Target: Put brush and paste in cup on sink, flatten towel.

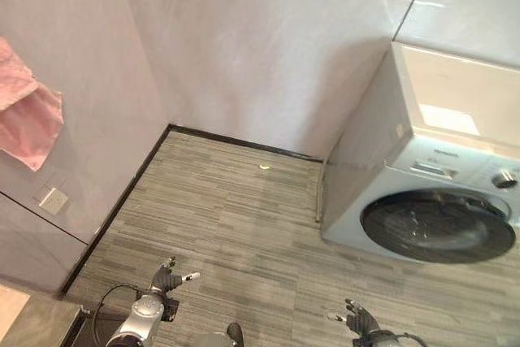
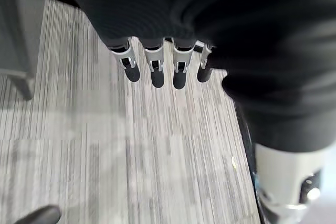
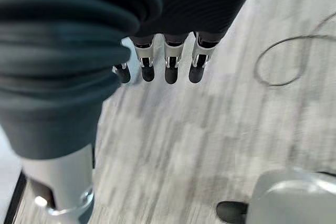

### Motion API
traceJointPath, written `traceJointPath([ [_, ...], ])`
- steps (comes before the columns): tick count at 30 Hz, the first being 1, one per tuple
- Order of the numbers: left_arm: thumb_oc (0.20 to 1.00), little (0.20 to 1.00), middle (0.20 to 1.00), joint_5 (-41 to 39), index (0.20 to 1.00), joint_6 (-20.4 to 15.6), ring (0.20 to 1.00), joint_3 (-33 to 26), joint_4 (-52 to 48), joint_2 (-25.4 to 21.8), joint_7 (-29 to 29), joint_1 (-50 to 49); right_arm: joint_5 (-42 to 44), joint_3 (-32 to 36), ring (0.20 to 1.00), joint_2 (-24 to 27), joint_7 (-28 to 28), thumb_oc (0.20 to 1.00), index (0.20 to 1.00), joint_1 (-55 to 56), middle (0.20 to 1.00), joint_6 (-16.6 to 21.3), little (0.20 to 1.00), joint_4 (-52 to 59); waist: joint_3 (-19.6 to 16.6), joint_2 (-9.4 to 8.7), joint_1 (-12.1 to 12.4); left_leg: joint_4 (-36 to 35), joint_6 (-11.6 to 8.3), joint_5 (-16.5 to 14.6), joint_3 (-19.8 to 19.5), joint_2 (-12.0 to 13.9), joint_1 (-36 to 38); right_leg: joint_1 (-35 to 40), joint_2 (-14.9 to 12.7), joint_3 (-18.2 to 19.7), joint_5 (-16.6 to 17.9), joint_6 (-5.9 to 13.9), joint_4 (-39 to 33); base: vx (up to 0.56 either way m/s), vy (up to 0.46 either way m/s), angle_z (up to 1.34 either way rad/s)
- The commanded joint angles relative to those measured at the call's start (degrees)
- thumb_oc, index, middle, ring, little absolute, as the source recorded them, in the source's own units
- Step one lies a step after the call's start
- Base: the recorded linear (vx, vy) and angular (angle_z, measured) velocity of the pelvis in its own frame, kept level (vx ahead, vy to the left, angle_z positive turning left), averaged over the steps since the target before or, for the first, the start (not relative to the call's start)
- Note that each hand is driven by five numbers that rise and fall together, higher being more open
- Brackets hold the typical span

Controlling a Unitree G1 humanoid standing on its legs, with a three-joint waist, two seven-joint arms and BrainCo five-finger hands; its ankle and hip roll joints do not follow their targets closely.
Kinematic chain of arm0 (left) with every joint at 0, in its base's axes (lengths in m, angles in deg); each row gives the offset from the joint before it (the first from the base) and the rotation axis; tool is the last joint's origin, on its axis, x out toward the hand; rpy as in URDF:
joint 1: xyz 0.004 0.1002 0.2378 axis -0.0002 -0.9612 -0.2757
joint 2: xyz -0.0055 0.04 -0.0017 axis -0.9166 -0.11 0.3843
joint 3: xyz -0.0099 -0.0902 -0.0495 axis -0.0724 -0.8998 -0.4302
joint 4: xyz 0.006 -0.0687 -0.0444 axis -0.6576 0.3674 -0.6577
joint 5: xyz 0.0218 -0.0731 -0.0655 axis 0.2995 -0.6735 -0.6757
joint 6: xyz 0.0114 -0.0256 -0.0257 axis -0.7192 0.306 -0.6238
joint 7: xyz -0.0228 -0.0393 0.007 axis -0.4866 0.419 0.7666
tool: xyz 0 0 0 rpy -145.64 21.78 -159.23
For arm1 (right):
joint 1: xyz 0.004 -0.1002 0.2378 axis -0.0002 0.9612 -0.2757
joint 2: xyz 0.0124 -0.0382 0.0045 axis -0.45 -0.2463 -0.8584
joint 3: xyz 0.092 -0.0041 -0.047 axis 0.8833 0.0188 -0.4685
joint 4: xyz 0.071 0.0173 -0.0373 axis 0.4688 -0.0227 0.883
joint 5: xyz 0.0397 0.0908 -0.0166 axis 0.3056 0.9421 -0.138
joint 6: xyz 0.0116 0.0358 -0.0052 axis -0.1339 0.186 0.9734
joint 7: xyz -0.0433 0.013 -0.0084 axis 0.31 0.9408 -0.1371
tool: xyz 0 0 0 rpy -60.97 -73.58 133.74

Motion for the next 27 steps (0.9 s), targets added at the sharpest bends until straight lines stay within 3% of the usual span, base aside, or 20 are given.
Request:
traceJointPath([
  [1,1.0,1.0,1.0,1.77,1.0,-0.97,1.0,-1.76,1.55,-0.76,-0.07,0.68,-0.72,0.01,1.0,2.08,-0.09,1.0,1.0,-2.34,1.0,1.68,1.0,1.66,1.72,2.06,-0.74,-4.83,-8.67,3.81,-4.89,3.05,4.61,-6.3,-3.74,-0.52,-4.47,-0.84,-24.05,0.34,0.043,0.58],
  [3,1.0,1.0,1.0,2.19,1.0,-1.18,1.0,-1.31,2.11,-0.84,0.16,1.11,-0.01,-0.22,1.0,2.36,-0.22,1.0,1.0,-2.07,1.0,1.88,1.0,2.03,2.76,2.24,-2.43,-5.38,-9.08,3.11,-7.31,2.27,6.96,-9.98,-0.98,1.94,-4.87,-1.08,-27.87,0.38,-0.021,0.31],
  [4,1.0,1.0,1.0,2.84,1.0,-1.36,1.0,-0.93,3.42,-0.52,0.18,1.79,-0.03,-0.34,1.0,2.35,-0.2,1.0,1.0,-1.41,1.0,1.94,1.0,2.95,3.34,1.69,-3.72,-6.08,-9.51,1.98,-9.9,1.12,9.11,-12.05,-0.17,4.67,-2.23,-0.27,-35.1,0.48,-0.078,0.71],
  [7,1.0,1.0,1.0,3.77,1.0,-1.89,1.0,-0.22,4.99,0.01,0.02,3.12,-0.42,-0.26,1.0,2.82,-0.2,1.0,1.0,-0.06,1.0,2.0,1.0,3.66,3.62,1.16,-6.3,-6.7,-10.35,1.28,-15.69,-0.09,11.79,-16.18,2.2,14.85,2.29,1.64,-40.85,0.42,-0.08,1.13],
  [10,1.0,1.0,1.0,4.01,1.0,-1.86,1.0,0.54,5.16,0.53,0.04,3.37,-0.29,-0.07,1.0,3.13,-0.32,1.0,1.0,0.66,1.0,1.89,1.0,4.22,3.59,0.79,-7.02,-5.61,-10.7,0.5,-17.82,-0.41,12.51,-15.54,1.93,14.57,3.31,1.97,-40.84,0.25,-0.104,1.27],
  [11,1.0,1.0,1.0,4.79,1.0,-2.04,1.0,1.49,5.79,1.03,0.15,3.69,0.52,0.35,1.0,3.39,-0.62,1.0,1.0,1.32,1.0,2.13,1.0,4.22,3.08,0.15,-7.73,-3.51,-11.01,-0.68,-19.64,-1.05,12.69,-14.15,2.34,16.56,3.79,1.37,-40.38,0.29,-0.159,1.47],
  [15,1.0,1.0,1.0,4.8,1.0,-2.05,1.0,1.5,6.54,1.59,-0.17,3.91,0.7,0.94,1.0,4.23,-0.77,1.0,1.0,1.69,1.0,2.3,1.0,4.97,2.24,0.27,-7.96,0.06,-12.22,-1.0,-19.08,-0.36,11.88,-12.26,2.21,14.16,3.8,0.19,-41.34,0.21,-0.148,0.78],
  [21,1.0,1.0,1.0,3.29,1.0,-1.9,1.0,1.02,6.09,1.7,-0.34,3.87,-0.22,1.49,1.0,6.45,-0.24,1.0,1.0,1.73,1.0,2.33,1.0,7.45,1.26,0.55,-8.33,-0.69,-14.04,-1.14,-14.37,3.6,11.27,-10.05,1.56,7.75,-0.39,-1.88,-39.88,0.15,-0.108,0.59],
  [27,1.0,1.0,1.0,3.19,1.0,-2.03,1.0,0.7,5.58,1.01,-0.08,2.98,-2.59,0.6,1.0,7.2,-1.12,1.0,1.0,3.71,1.0,2.45,1.0,10.2,1.48,1.05,-8.82,-1.28,-14.82,-0.19,-11.76,5.39,11.12,-8.73,0.62,3.76,-3.37,-2.81,-38.19,0.1,-0.031,0.43],
])
